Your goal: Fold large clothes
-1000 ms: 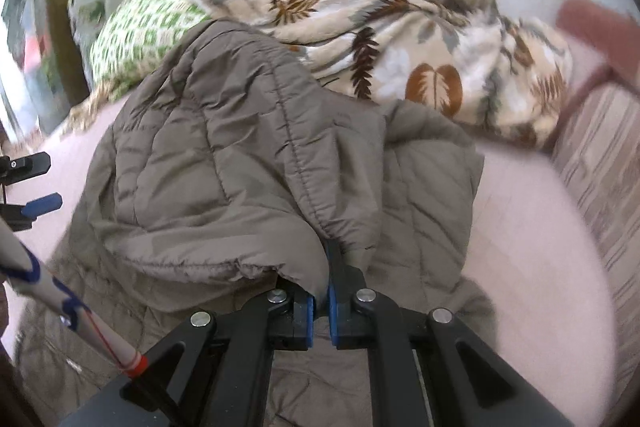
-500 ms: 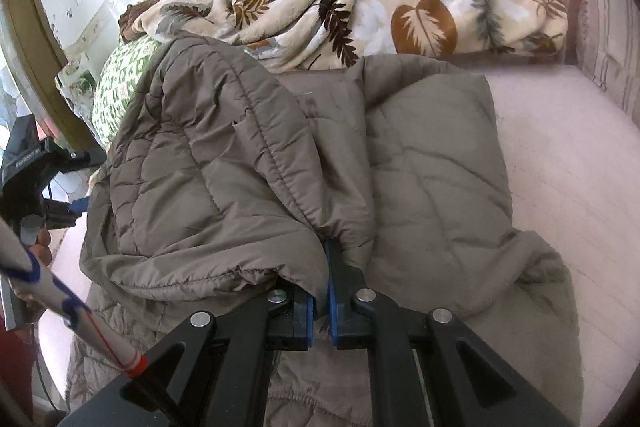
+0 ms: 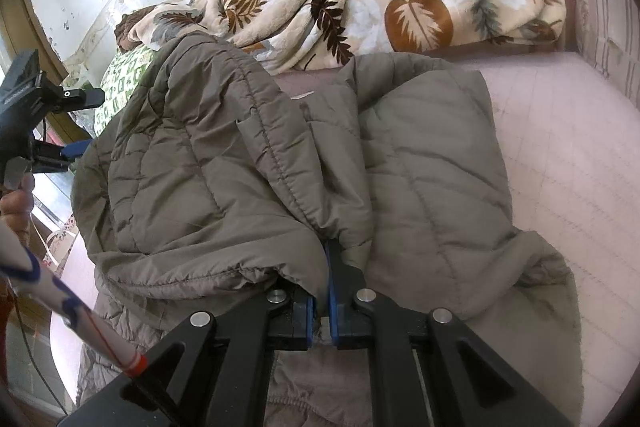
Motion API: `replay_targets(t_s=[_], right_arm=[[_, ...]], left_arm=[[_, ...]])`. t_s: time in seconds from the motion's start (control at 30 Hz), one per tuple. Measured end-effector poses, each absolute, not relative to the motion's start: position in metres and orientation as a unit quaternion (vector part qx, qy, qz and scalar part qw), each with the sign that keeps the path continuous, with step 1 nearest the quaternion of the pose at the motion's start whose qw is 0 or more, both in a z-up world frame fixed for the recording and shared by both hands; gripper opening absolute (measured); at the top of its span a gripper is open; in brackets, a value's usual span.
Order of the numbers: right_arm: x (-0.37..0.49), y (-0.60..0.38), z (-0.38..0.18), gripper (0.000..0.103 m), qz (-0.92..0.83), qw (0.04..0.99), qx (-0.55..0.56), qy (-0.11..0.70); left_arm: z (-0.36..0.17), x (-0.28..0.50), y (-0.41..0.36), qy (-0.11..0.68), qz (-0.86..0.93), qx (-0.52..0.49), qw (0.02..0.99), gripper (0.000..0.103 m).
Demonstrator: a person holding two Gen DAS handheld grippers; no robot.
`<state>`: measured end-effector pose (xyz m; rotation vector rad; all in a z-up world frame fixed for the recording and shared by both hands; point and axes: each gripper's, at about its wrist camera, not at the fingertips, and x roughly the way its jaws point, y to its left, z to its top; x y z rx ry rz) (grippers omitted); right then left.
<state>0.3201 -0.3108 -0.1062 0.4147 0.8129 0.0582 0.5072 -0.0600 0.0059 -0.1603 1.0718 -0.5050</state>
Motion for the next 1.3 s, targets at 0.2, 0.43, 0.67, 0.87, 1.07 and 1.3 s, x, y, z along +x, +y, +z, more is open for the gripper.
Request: replay_targets(t_s=[0.2,0.43,0.67,0.87,1.07,1.3], right_arm=[[0.322,-0.313,-0.108,0.006,0.031,0.895,0.204,0.395],[0.315,-0.323,-0.1,0.006,0.029,0.897,0.232,0.375],[0.303,-0.336,-0.081,0.007,0.036,0.902,0.24,0.357],[0.306,-0.329,-0.096,0.007,0.036,0.891,0.191,0.409],[0.273,-0.306,-0.086,0.057,0.019,0.907,0.066,0.415],[0.233,-0.345,-0.063,0.038,-0.043,0.923,0.116,0.364]], left_arm=[[-0.031,0.502,-0.049,0.534,-0.197,-0.1,0.816,0.051],[-0.02,0.457,-0.045,0.528,-0.177,-0.073,0.827,0.011],[-0.012,0.392,-0.01,0.502,-0.188,-0.135,0.833,0.011],[-0.083,0.384,0.002,0.545,-0.137,-0.151,0.813,0.011],[-0.09,0.382,0.005,0.528,-0.124,-0.139,0.829,0.011],[-0.085,0.378,-0.002,0.515,-0.107,-0.099,0.845,0.016]])
